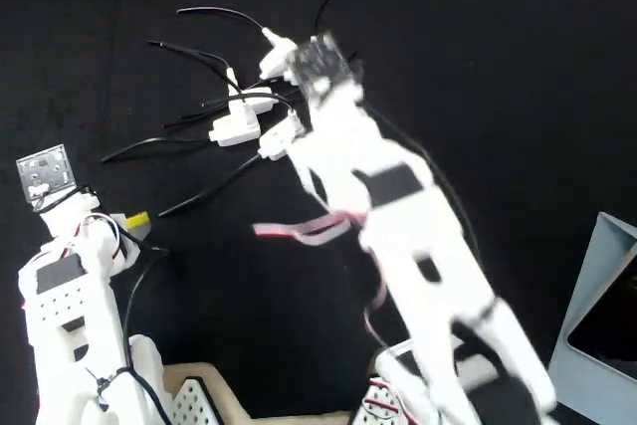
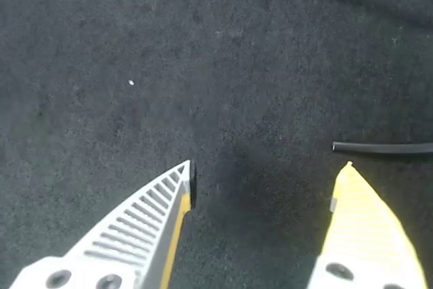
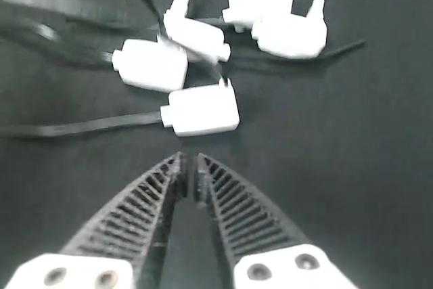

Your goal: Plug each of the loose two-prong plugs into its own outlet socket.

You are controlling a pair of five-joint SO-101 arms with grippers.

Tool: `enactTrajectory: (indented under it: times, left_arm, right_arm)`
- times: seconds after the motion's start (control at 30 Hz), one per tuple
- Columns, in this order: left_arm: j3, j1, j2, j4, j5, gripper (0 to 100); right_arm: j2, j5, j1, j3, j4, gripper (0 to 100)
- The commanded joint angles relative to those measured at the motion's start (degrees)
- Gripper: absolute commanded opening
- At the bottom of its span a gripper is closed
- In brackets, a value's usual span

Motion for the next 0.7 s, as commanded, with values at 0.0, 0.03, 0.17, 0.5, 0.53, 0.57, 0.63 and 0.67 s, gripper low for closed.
enactTrajectory:
  times: [0.0,0.03,0.17,0.5,0.53,0.57,0.63,0.67]
  left_arm:
    - [-1.5,0.2,-1.2,-0.8,0.4,29]
    - [-1.9,0.8,-1.2,-0.8,0.4,25]
    - [-3.3,5.4,-1.2,-0.4,0.2,5]
    - [-6.9,9.0,-12.3,7.5,1.1,3]
    - [-6.7,10.1,-15.3,8.8,1.0,3]
    - [-6.3,11.4,-18.4,10.0,0.9,3]
    - [-5.1,14.5,-24.7,12.2,0.9,3]
    - [-4.2,16.0,-27.8,13.1,0.9,3]
  right_arm:
    - [-14.7,-0.7,1.1,9.0,0.4,1.2]
    - [-18.2,-0.8,1.1,11.5,0.5,1.2]
    - [-31.6,-0.9,1.8,21.1,0.5,1.2]
    - [-57.2,-5.3,9.3,40.7,0.2,1.3]
    - [-59.2,-5.3,9.4,42.1,0.2,1.3]
    - [-61.1,-5.3,9.4,43.4,0.2,1.3]
    - [-64.8,-5.4,9.4,46.2,0.2,1.3]
    - [-66.6,-5.4,9.4,47.6,0.3,1.3]
